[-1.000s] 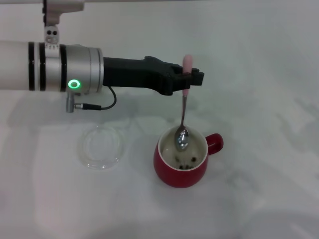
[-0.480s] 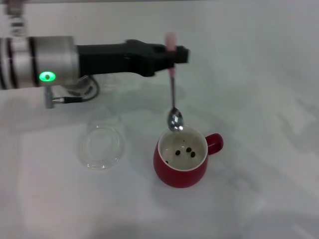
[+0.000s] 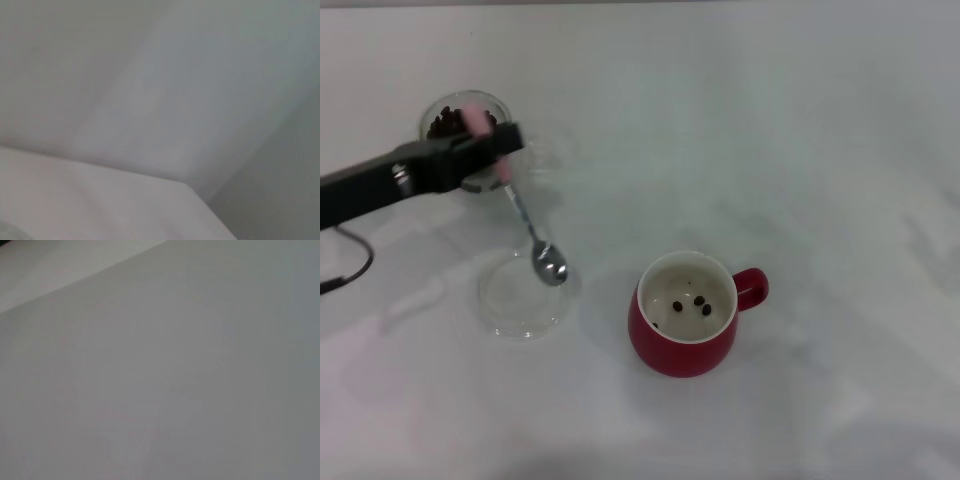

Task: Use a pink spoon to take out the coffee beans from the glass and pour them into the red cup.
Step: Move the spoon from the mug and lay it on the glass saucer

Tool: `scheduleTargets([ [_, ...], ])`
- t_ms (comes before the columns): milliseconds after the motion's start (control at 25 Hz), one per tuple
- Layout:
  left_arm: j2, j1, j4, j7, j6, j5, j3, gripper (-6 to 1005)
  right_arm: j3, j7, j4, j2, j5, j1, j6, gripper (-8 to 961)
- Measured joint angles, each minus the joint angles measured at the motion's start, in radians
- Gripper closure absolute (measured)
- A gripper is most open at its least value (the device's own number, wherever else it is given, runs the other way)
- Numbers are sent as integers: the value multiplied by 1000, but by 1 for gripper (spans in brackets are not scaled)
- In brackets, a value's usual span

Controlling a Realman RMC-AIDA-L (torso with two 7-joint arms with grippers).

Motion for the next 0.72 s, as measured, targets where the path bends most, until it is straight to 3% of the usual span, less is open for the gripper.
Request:
scheduleTargets([
  [200,0,58,-60,1,-3,21,-56,873,82,50,3,-1,0,-5,4,349],
  [400,0,61,-154,6,-4,78,-133,873,109,57,3,4,0,-17,1,349],
  [720,0,69,-176,14,-4,86,-173,874,115,91,4,5,-1,-35,0,349],
])
